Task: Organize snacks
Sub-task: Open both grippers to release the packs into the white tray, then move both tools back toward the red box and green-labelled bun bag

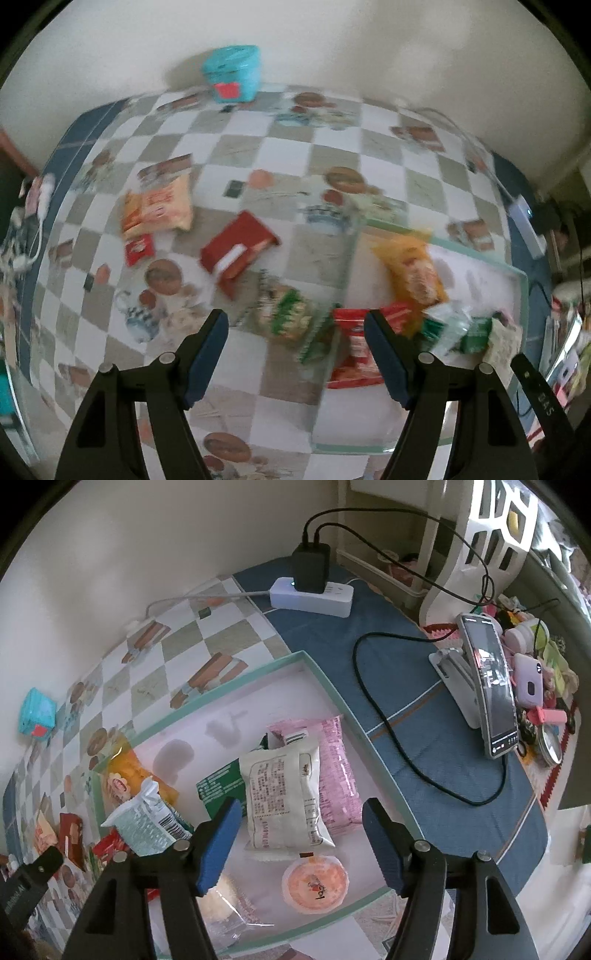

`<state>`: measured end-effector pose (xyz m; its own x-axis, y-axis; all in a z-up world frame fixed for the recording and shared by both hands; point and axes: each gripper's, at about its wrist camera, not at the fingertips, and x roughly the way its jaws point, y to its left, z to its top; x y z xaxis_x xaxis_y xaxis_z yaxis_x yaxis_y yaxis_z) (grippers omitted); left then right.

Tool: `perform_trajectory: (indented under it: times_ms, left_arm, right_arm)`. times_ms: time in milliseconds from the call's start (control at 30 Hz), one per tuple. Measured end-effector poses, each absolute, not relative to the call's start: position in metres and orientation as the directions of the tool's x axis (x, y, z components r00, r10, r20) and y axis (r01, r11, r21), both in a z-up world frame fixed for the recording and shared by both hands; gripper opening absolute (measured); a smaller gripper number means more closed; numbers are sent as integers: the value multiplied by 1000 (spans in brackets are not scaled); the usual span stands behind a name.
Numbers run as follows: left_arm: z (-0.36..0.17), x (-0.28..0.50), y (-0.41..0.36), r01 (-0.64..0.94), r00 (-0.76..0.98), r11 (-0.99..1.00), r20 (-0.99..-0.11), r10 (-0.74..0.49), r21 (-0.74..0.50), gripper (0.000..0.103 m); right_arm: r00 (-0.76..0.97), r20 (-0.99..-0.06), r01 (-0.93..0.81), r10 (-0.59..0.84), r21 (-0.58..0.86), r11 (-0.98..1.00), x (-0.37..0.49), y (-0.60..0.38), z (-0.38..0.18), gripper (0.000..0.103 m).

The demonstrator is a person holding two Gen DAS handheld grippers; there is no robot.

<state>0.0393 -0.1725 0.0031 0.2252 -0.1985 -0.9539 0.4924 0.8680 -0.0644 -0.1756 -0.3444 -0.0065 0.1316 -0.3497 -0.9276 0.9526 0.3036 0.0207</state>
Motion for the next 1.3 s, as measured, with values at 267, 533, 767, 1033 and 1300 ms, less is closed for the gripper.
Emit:
perform_trajectory:
  times_ms: [267, 533, 767, 1033, 1300]
  left_arm:
    - [-4, 68, -128, 379, 258, 925, -957, -135, -28, 77]
    - [-8, 99, -79, 261, 295, 965, -953, -70, 10, 90]
    - [-9, 114, -46, 187, 313, 982, -949, -36, 24, 90]
    - [-7, 122, -26, 156, 321, 988, -946, -35, 16, 90]
    - [-5, 128, -9, 143, 320, 990, -946, -51, -5, 90]
  right_arm:
    - [130, -922, 938, -366, -6, 348, -162, -332, -4, 72]
    - [172, -917, 887, -360, -15, 461, -129, -303, -4, 78]
    - [219, -913, 831, -344, -10, 556, -101, -273, -3, 97]
    - [247, -911, 789, -331, -10, 615, -77, -247, -2, 100]
    - [280, -909, 730, -310, -8, 683, -51, -213, -2, 103]
